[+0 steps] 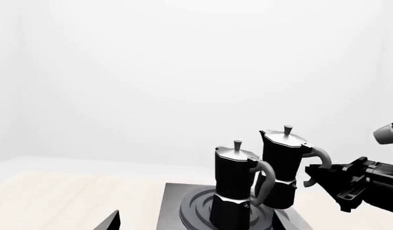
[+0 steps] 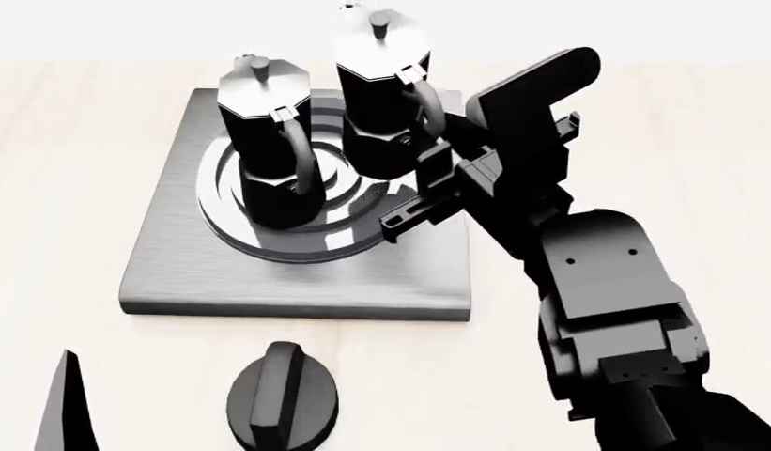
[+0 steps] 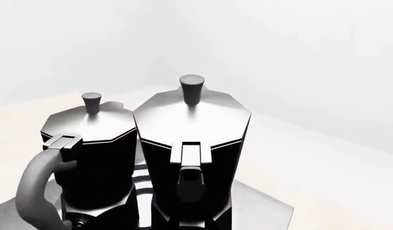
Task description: Put both moka pots on the stove.
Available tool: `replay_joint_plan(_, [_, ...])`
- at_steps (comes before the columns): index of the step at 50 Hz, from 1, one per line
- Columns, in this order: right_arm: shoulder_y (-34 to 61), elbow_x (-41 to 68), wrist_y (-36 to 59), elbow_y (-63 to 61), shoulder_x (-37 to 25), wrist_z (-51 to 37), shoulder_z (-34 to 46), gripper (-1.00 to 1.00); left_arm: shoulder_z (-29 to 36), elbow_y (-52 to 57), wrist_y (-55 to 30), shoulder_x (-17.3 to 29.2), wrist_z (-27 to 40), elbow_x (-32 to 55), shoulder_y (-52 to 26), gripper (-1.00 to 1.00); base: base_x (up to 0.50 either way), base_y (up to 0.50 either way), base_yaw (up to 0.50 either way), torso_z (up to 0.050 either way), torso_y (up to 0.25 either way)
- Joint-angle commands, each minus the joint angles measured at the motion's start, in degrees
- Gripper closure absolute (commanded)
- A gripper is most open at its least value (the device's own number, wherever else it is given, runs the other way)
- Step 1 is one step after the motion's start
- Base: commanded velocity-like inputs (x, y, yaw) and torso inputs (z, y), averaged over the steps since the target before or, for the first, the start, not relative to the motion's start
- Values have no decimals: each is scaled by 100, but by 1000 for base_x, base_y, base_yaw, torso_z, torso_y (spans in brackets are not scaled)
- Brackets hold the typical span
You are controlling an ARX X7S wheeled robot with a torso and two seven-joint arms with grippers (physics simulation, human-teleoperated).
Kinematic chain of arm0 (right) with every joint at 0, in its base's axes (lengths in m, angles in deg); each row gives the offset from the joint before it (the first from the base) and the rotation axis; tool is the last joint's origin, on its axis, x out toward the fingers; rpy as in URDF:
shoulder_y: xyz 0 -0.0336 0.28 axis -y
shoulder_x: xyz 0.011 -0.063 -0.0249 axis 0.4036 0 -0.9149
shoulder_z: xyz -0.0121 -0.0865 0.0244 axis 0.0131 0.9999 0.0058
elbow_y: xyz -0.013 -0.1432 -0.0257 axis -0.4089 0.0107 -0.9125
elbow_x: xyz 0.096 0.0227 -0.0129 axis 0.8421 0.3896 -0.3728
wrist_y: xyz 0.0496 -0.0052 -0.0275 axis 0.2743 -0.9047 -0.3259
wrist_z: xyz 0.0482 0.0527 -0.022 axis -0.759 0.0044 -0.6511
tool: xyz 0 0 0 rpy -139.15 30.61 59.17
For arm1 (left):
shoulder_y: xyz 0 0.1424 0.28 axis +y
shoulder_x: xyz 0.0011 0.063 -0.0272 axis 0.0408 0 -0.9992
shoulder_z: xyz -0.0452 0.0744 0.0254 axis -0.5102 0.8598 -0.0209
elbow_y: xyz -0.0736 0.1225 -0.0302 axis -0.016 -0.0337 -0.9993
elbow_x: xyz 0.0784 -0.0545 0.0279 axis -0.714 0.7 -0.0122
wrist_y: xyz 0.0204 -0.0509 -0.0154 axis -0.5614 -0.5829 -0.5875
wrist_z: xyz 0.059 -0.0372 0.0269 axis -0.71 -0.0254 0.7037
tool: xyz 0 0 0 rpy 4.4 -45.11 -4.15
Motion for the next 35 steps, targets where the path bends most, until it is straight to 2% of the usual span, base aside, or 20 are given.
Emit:
replay_joint_plan(1, [-193, -774, -87, -3, 150, -15, -1319, 100, 14, 21, -23, 13, 21, 9, -9, -100, 0, 0, 0, 0, 0])
replay_joint_plan(26, [-620, -4640, 422, -3, 495, 388, -5273, 100, 24, -27, 13, 29, 33, 38, -35, -100, 0, 0, 0, 0, 1])
replay_joint_plan(35, [-664, -5732, 517, -3, 596, 512, -6315, 100, 27, -5, 5, 38, 56, 39, -36, -100, 0, 0, 0, 2, 1])
